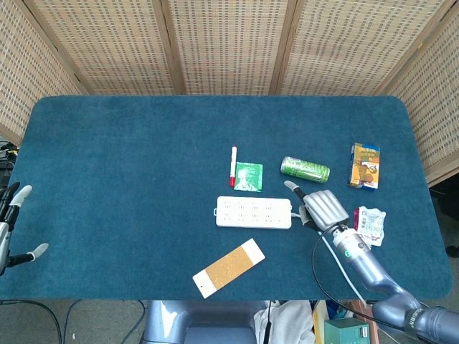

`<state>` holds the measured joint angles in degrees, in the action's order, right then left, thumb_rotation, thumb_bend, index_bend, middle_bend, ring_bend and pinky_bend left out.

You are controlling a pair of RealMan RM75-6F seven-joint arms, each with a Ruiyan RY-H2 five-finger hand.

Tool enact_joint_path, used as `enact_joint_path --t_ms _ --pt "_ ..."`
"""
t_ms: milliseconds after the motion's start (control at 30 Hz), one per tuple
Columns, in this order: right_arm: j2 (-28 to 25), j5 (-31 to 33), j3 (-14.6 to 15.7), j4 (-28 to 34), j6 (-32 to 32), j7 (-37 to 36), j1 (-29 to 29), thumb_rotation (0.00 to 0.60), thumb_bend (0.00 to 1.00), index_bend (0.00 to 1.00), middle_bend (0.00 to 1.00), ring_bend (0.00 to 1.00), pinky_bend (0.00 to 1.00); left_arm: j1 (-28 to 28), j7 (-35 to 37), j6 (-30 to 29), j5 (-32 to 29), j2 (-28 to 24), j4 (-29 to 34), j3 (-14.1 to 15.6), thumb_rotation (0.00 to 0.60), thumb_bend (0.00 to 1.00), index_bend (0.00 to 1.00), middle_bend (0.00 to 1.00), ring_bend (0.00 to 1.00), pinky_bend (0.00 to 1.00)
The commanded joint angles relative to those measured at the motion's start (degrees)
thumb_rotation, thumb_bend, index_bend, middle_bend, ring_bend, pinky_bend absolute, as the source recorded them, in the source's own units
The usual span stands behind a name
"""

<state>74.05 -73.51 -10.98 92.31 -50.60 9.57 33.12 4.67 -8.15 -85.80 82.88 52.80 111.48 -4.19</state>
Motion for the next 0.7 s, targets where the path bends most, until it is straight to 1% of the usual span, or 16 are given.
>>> enact_joint_path --t_ms 33,133,233,467,700 --pt "2.27 2.50 0.04 -1.42 1.72 1.77 1.83 0.600 0.82 0.17 0.95 0.96 1.00 0.07 -0.04 0.08 -0.32 0.04 0.00 -0.11 0.600 0.00 0.00 0.00 0.00 0.00" --pt "3.24 4.23 0.43 -1.79 2.03 3.29 2.43 0.600 0.82 0.20 0.94 0.96 1.00 0.05 0.10 -0.01 -0.38 -0.02 0.02 -0.14 0.600 0.00 0.00 0.00 0.00 0.00" --pt "3.30 5.23 1.47 -1.13 1.78 4.72 2.42 0.600 0.82 0.24 0.95 0.96 1.00 0.03 0.30 -0.04 -0.43 -0.09 -0.03 -0.12 0.600 0.00 0.00 0.00 0.00 0.00" --pt "4.10 6.25 3.44 -1.28 1.46 6.07 2.37 0.600 0.82 0.24 0.95 0.96 1.00 0.12 0.03 0.10 0.04 0.02 -0.04 0.15 0.600 0.00 0.00 0.00 0.00 0.00" --pt "5.81 6.92 4.39 -2.63 1.63 6.71 2.83 0.600 0.82 0.24 0.95 0.96 1.00 0.07 -0.19 -0.05 0.20 0.13 0.06 0.25 0.600 0.00 0.00 0.00 0.00 0.00"
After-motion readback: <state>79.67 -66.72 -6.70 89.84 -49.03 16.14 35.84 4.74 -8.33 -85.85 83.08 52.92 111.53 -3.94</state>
